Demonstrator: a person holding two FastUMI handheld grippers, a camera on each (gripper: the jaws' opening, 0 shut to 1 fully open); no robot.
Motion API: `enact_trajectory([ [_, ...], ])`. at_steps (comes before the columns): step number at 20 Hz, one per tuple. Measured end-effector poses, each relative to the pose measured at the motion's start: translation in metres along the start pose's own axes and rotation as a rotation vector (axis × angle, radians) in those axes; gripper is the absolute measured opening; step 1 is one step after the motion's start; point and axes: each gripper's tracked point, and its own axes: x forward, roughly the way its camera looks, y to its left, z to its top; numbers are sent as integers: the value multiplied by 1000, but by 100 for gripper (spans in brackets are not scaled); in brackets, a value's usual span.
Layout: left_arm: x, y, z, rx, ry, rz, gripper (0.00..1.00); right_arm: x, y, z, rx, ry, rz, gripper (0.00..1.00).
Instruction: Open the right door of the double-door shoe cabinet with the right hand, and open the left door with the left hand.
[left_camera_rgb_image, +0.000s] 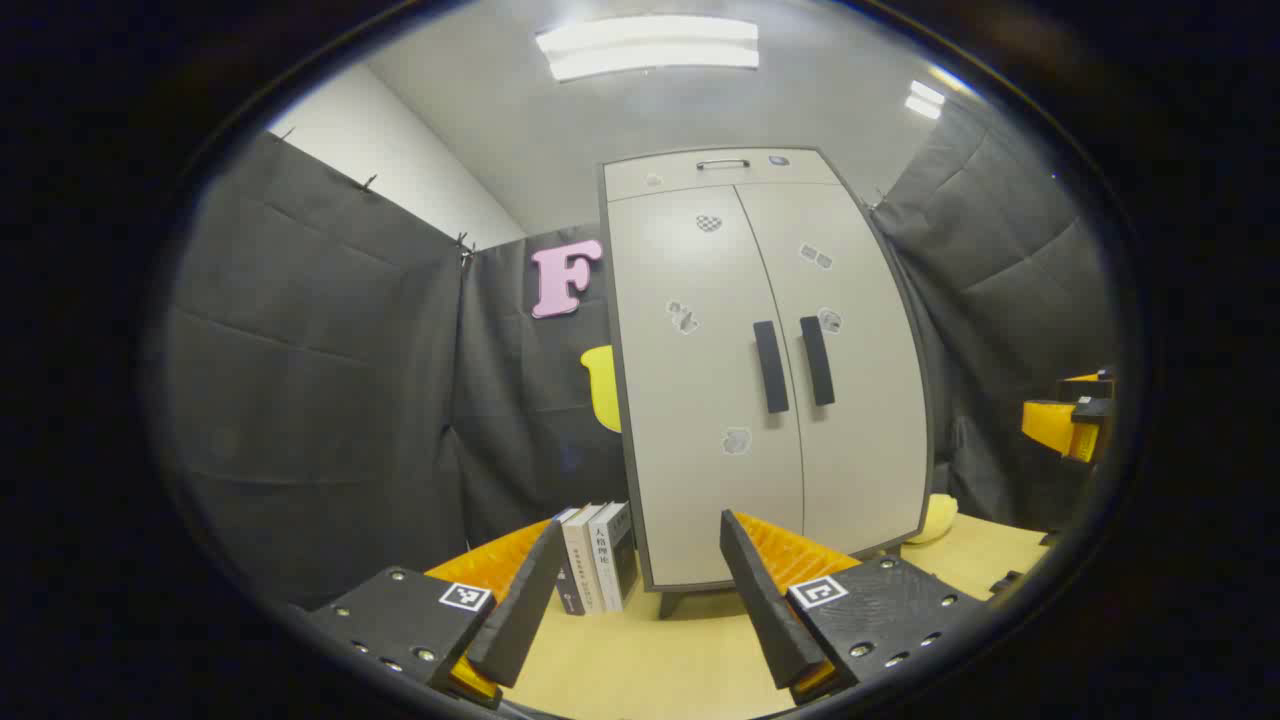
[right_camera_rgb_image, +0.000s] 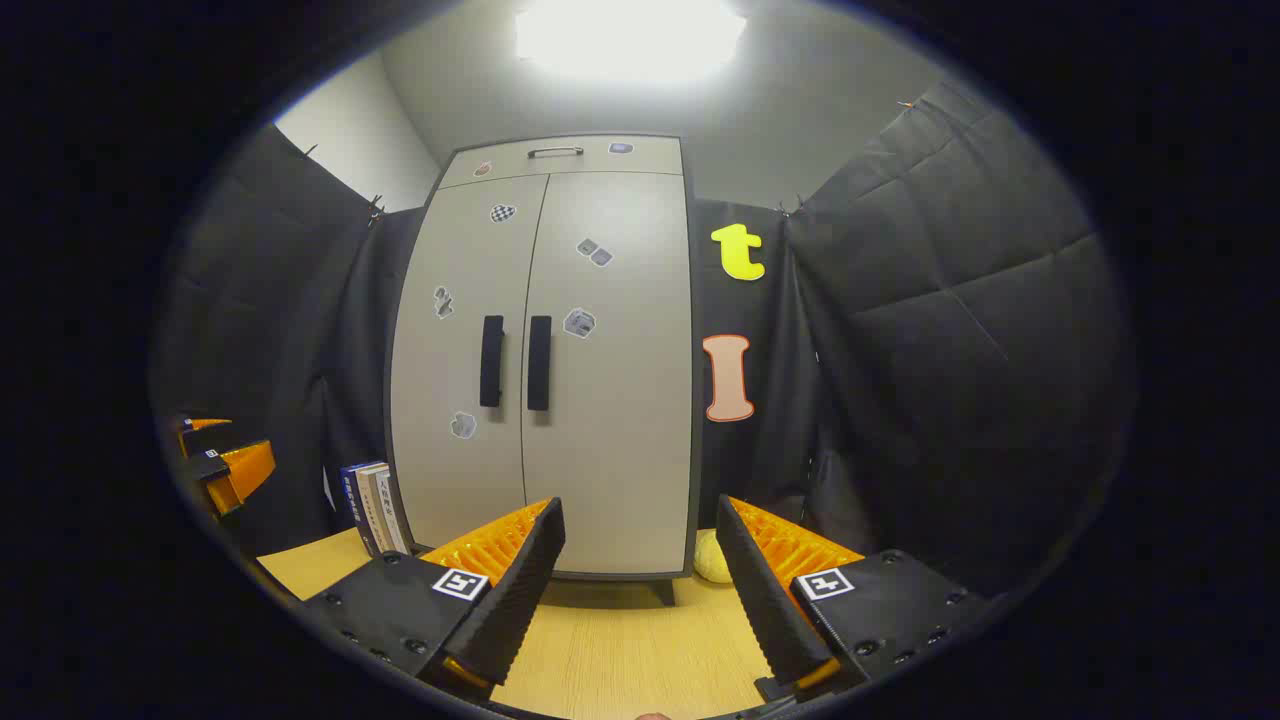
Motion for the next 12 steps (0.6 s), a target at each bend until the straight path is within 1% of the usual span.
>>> enact_trajectory([
  [12, 2, 3, -5, 1, 8, 13, 92, 10, 4, -1, 5, 11, 8, 96],
])
